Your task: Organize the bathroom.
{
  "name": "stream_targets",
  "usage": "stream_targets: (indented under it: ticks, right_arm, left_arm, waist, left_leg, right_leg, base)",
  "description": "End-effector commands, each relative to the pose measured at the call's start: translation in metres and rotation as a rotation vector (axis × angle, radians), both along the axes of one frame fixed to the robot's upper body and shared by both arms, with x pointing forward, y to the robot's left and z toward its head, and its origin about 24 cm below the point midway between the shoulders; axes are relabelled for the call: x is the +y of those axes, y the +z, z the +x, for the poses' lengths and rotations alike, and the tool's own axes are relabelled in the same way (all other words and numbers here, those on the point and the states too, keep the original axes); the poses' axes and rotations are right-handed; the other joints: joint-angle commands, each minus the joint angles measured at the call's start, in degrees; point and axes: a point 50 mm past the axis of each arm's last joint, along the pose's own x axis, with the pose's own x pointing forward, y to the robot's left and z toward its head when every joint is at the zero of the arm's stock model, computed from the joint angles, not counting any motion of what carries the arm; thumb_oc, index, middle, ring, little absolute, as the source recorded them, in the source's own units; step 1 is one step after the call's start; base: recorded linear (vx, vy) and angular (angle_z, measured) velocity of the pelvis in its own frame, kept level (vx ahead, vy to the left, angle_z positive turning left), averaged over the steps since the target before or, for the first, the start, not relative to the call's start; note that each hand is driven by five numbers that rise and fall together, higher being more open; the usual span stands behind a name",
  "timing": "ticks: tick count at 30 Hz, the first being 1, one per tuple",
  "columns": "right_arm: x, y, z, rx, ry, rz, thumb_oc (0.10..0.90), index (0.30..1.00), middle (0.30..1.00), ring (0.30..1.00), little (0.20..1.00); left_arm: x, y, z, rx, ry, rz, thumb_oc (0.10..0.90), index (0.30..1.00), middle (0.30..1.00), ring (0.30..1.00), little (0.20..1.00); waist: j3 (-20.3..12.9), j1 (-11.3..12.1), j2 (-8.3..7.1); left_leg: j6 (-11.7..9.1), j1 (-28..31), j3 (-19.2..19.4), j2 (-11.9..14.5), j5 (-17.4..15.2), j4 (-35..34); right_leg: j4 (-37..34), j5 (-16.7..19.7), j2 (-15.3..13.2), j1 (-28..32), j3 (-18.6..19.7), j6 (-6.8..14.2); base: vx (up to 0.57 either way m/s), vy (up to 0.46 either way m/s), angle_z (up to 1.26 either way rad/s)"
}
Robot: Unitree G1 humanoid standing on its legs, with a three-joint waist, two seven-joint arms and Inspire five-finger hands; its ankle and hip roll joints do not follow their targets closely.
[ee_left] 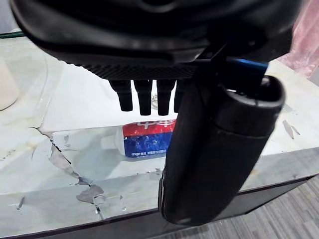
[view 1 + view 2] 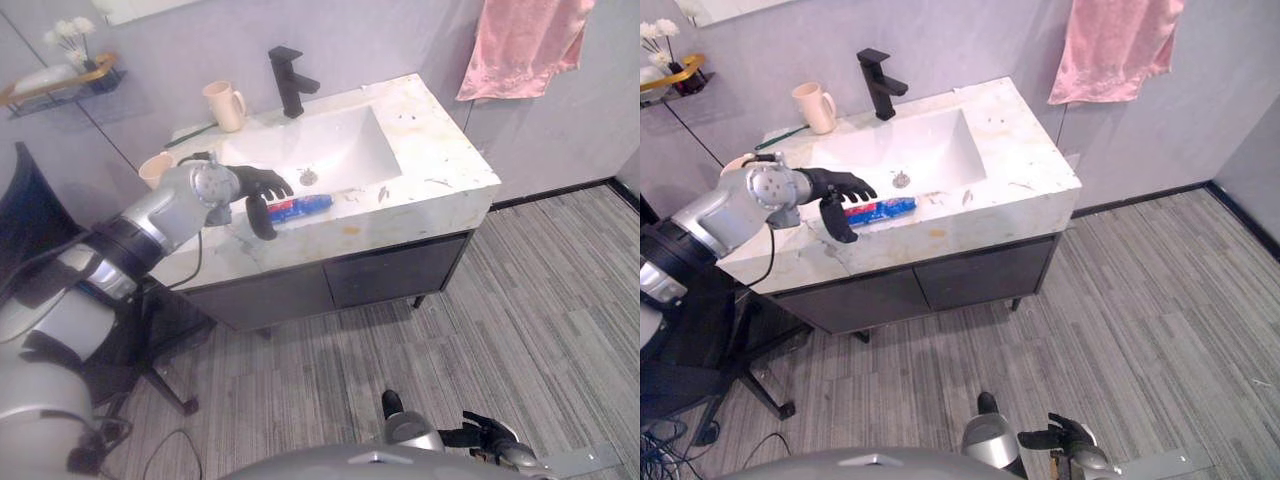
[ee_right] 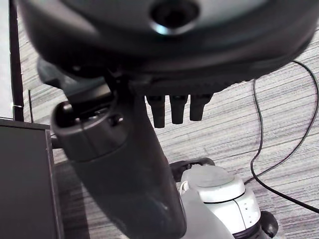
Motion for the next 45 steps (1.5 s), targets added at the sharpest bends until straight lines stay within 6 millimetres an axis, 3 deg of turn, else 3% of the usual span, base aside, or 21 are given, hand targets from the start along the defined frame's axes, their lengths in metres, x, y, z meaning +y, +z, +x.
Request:
stream_targets:
  ticks: [1, 16, 27, 31, 41, 43, 45]
  right_arm:
    - [-0.020, 0.010, 0.011, -0.044, 0.011, -0.060, 0.800, 0.900, 0.900, 0.900, 0.900]
    - [-0.017, 0.009, 0.011, -0.046, 0.015, -0.051, 0.800, 0.900, 0.900, 0.900, 0.900]
    - [-0.016, 0.009, 0.010, -0.047, 0.013, -0.046, 0.800, 0.900, 0.900, 0.900, 0.900]
    - [-0.016, 0.009, 0.011, -0.048, 0.010, -0.051, 0.800, 0.900, 0.900, 0.900, 0.900]
    - [-0.017, 0.010, 0.011, -0.056, -0.004, -0.046, 0.800, 0.900, 0.900, 0.900, 0.900]
    - [-0.017, 0.010, 0.011, -0.059, -0.012, -0.043, 0.800, 0.900, 0.900, 0.900, 0.900]
    - [-0.018, 0.010, 0.010, -0.060, -0.013, -0.042, 0.800, 0.900, 0.900, 0.900, 0.900]
  left_arm:
    - [0.041, 0.088, 0.006, -0.335, 0.143, 0.021, 0.800, 0.900, 0.900, 0.900, 0.900]
    - [0.045, 0.074, 0.008, -0.337, 0.165, 0.007, 0.800, 0.900, 0.900, 0.900, 0.900]
    - [0.041, 0.058, 0.008, -0.292, 0.165, 0.013, 0.800, 0.900, 0.900, 0.900, 0.900]
    - [0.037, 0.043, 0.007, -0.212, 0.158, -0.015, 0.800, 0.900, 0.900, 0.900, 0.900]
    - [0.031, 0.036, 0.007, -0.204, 0.141, 0.022, 0.800, 0.900, 0.900, 0.900, 0.900]
    - [0.030, 0.034, 0.007, -0.212, 0.132, 0.041, 0.772, 0.858, 0.858, 0.858, 0.858]
    - [0.029, 0.033, 0.007, -0.219, 0.125, 0.048, 0.682, 0.724, 0.724, 0.724, 0.724]
  waist:
    - [-1.91, 0.56, -0.87]
    - [-1.67, 0.47, -1.26]
    - [-1.52, 0.22, -1.50]
    - [-1.27, 0.15, -1.42]
    - [-1.08, -0.06, -1.32]
    - [-1.03, -0.06, -1.28]
    - [-1.00, -0.14, -1.24]
  left_leg:
    - [0.31, -2.86, -3.32, -0.03, -2.54, 5.38]
    - [0.49, -2.94, -3.26, -0.02, -2.71, 5.46]
    - [0.56, -3.21, -2.98, 0.13, -2.83, 5.80]
    - [0.62, -3.15, -2.99, 0.10, -2.90, 5.83]
    - [0.66, -3.45, -2.95, 0.15, -3.07, 6.28]
    - [0.64, -3.51, -3.00, 0.14, -3.07, 6.33]
    - [0.65, -3.43, -3.00, 0.12, -3.08, 6.24]
  right_leg:
    - [2.85, -10.56, 1.45, 2.92, -0.16, 1.65]
    - [2.96, -10.64, 1.55, 2.76, -0.03, 1.56]
    - [2.97, -10.57, 1.55, 2.57, 0.15, 1.53]
    - [3.11, -10.60, 1.53, 2.48, 0.14, 1.51]
    - [3.33, -10.71, 1.39, 2.31, 0.21, 1.39]
    - [3.42, -10.70, 1.38, 2.24, 0.21, 1.40]
    - [3.45, -10.71, 1.37, 2.20, 0.28, 1.42]
  base:
    - [0.00, 0.000, 0.00]
    - [0.00, 0.000, 0.00]
    - [0.00, 0.000, 0.00]
    - [0.00, 0.000, 0.00]
    - [0.00, 0.000, 0.00]
    - [0.00, 0.000, 0.00]
    - [0.00, 0.000, 0.00]
